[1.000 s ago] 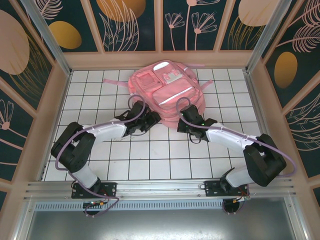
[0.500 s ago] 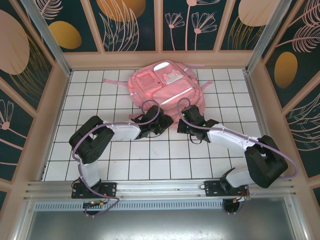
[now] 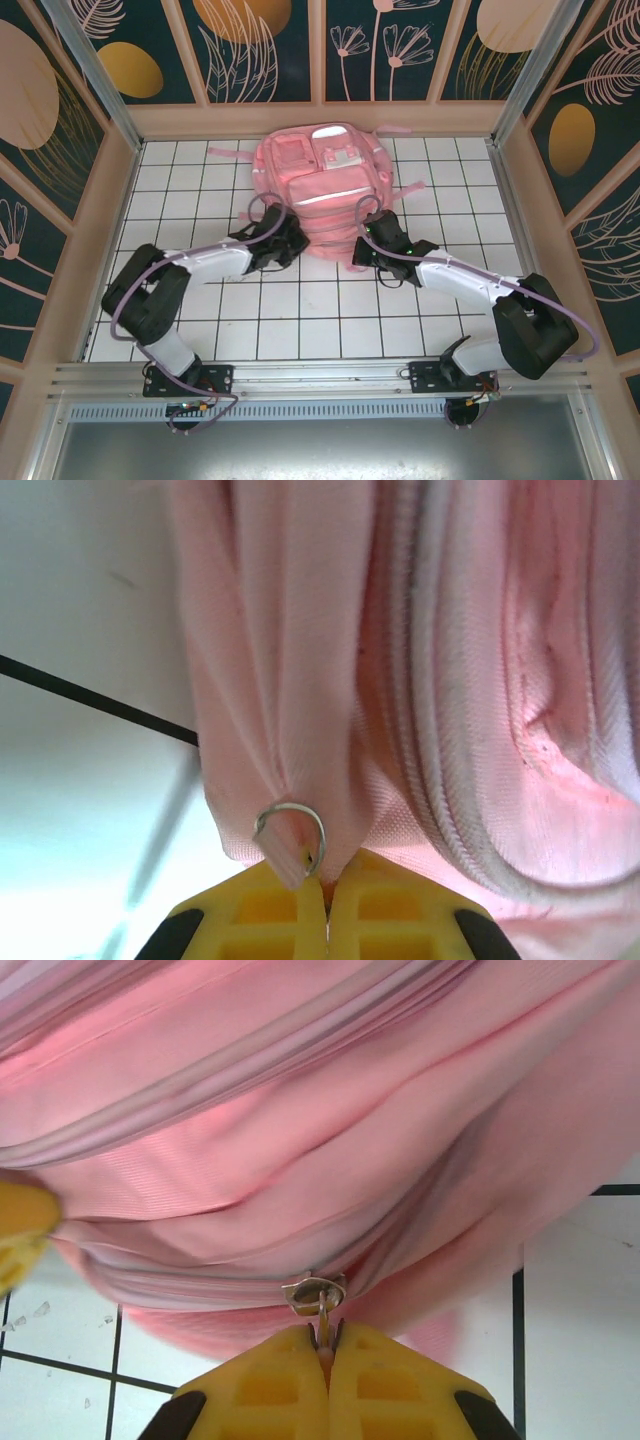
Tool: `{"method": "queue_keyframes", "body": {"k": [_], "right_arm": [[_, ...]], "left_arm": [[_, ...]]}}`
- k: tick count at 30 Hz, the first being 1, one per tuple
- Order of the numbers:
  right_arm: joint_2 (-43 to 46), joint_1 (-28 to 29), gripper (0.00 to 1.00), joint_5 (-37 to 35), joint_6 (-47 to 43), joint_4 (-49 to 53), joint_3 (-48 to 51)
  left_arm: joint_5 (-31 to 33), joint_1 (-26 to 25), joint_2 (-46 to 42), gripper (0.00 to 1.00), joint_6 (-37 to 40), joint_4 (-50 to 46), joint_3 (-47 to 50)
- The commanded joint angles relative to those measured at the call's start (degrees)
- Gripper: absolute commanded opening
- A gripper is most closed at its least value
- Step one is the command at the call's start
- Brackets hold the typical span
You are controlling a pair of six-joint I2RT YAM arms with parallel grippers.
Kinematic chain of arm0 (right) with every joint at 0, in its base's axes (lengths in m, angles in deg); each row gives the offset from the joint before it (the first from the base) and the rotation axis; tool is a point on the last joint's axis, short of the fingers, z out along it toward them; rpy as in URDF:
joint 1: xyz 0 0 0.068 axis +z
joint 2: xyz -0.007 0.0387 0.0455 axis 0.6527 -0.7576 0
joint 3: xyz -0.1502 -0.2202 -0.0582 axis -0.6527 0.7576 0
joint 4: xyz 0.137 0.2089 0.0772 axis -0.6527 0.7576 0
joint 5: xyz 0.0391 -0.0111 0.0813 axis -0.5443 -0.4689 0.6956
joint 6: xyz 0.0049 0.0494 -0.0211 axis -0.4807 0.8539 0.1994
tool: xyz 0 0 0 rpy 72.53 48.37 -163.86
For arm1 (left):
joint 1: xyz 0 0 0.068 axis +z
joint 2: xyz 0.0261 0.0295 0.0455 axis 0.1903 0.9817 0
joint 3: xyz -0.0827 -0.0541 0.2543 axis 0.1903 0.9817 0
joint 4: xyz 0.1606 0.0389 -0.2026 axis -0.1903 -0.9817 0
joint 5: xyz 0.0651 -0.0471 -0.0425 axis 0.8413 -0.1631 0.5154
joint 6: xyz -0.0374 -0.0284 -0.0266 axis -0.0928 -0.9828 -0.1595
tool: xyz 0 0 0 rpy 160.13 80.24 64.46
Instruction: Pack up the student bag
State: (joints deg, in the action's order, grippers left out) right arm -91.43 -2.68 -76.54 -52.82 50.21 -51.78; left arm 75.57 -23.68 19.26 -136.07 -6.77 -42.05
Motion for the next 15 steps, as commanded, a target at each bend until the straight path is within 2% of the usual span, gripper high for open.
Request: {"method": "queue_keyframes", "body": {"k": [1, 6, 9, 12, 14, 15], "right_arm": [[-0.3, -0.2, 0.0, -2.4, 2.0, 2.0, 0.0], [-2.9, 0.4, 0.0, -1.2, 2.7, 1.9, -2.1], [-4.4, 1.5, 0.0, -0.4, 3.1, 1.5, -3.0], [-5.4, 2.9, 0.0, 0.5, 3.6, 0.1, -3.3], [-6.1, 3.6, 0.0, 0.5, 3.8, -0.3, -3.7], [-6.5, 3.8, 0.0, 0.5, 3.8, -0.5, -4.0]], "left_arm": [[6.6, 7.6, -3.1, 0.0, 5.7, -6.9, 3.4], [4.2, 17.6, -3.7, 0.0, 14.8, -10.2, 2.5], [7.1, 20.7, -4.3, 0.0, 19.2, -14.2, -0.3], [4.8, 22.8, -4.9, 0.01, 20.4, -14.4, -0.8], [2.2, 22.8, -5.5, 0.2, 21.2, -14.1, -0.9], [0.7, 22.8, -6.2, 0.32, 20.9, -13.7, -0.5]]}}
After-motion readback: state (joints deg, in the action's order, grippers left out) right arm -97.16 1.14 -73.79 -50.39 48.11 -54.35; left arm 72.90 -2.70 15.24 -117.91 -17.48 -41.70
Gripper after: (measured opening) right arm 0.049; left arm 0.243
